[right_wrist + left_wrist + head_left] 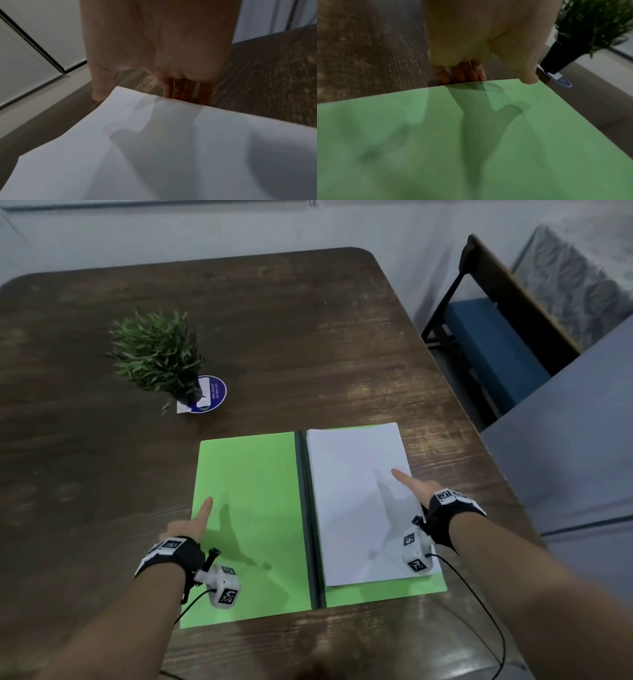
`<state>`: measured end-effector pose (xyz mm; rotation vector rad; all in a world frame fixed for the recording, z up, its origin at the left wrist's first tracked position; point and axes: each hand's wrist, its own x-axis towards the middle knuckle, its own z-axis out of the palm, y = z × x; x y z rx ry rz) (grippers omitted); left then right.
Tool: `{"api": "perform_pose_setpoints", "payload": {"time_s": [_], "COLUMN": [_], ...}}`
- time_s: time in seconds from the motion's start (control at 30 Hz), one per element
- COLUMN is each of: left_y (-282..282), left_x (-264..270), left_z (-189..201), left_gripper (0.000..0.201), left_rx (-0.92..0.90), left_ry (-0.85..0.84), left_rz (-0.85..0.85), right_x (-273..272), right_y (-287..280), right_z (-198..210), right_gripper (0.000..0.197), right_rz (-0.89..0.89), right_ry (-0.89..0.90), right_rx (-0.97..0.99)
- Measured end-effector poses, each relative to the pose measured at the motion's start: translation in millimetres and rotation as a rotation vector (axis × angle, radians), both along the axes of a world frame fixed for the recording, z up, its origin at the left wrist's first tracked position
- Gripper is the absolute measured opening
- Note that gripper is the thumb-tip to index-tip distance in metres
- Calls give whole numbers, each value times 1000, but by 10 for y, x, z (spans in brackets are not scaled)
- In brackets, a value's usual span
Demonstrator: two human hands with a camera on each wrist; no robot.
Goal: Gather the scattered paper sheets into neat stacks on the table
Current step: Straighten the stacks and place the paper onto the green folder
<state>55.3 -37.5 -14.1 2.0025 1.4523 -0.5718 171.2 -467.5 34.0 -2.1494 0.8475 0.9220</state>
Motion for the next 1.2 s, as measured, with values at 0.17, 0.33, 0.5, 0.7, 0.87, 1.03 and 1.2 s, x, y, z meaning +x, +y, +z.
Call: {"api": "perform_pose_setpoints", "payload": {"time_s": [0.17,0.33,0.5,0.7,0.87,1.03,1.2], "left_y": [288,656,1069,1500,1590,1411,922], "left_x": [-9,-11,-36,-85,-179,-169,-79], "left_z": [74,304,726,1372,1796,2068,1971], "left_gripper": [93,90,84,80,80,75,65], "left_rx": [-126,-80,85,201,198,-84,-262], "left_ry": [-96,-159,-231,-220,-282,-379,-349], "left_rz": [42,31,-7,-245,-398,-528,-801], "right_x": [-88,-246,-366,-437,-504,-461,-784], "right_y": [190,523,997,1602,2086,2269,2388], "right_z": [-19,25,-83,-384,-436,-645,135], "right_gripper": [133,129,132,146,137,120,104], "right_rz": [-16,-1,52,113,109,14,-70], "right_ry": [-9,-12,4,-22,-67,-87,-80], "right_rx": [36,41,89,166,271,423,467]}}
